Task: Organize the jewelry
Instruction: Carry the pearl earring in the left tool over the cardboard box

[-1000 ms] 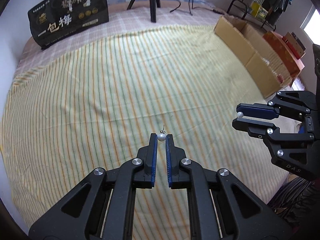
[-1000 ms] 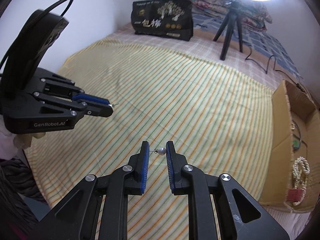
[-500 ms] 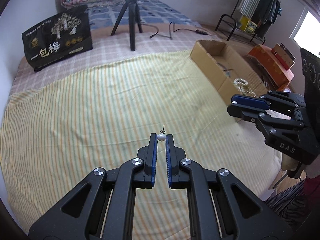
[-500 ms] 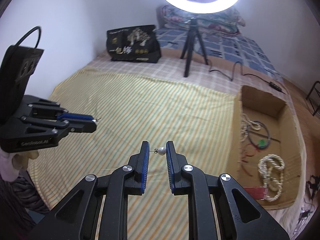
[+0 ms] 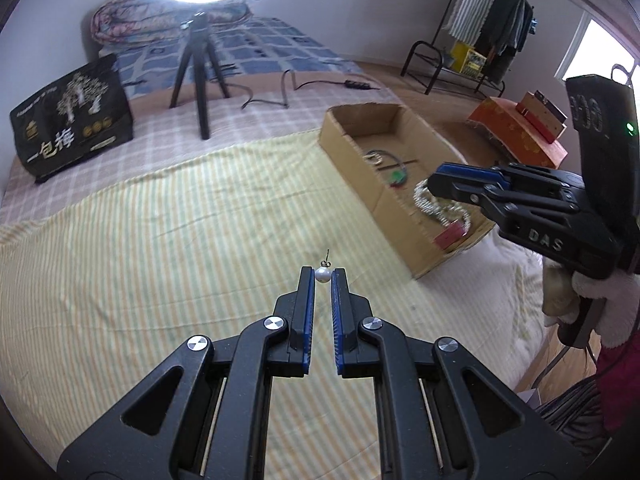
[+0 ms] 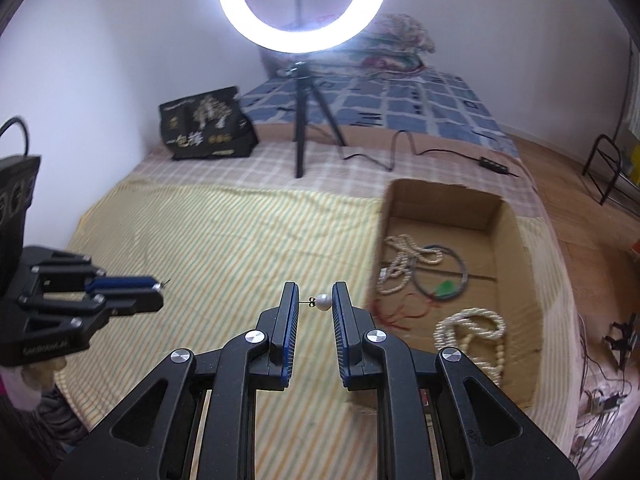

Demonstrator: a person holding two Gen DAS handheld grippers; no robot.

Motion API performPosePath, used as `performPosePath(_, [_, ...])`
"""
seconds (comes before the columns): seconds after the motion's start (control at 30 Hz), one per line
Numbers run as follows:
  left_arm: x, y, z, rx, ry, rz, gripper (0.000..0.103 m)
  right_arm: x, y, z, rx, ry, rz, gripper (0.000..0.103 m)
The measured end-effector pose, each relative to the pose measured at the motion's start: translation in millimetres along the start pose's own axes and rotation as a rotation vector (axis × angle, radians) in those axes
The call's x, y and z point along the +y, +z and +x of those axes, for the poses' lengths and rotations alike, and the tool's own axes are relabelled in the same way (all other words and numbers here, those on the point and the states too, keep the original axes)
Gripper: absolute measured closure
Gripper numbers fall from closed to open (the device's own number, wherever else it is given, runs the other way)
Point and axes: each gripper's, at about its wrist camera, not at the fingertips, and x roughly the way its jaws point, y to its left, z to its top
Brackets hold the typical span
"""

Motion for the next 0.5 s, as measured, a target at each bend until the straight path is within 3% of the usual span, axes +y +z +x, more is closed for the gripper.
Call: performPosePath(0.5, [-60,29,30,-0.024,-0.045,0.072,0.097,-76,13,13,0.014,-0.065,0.083,0.088])
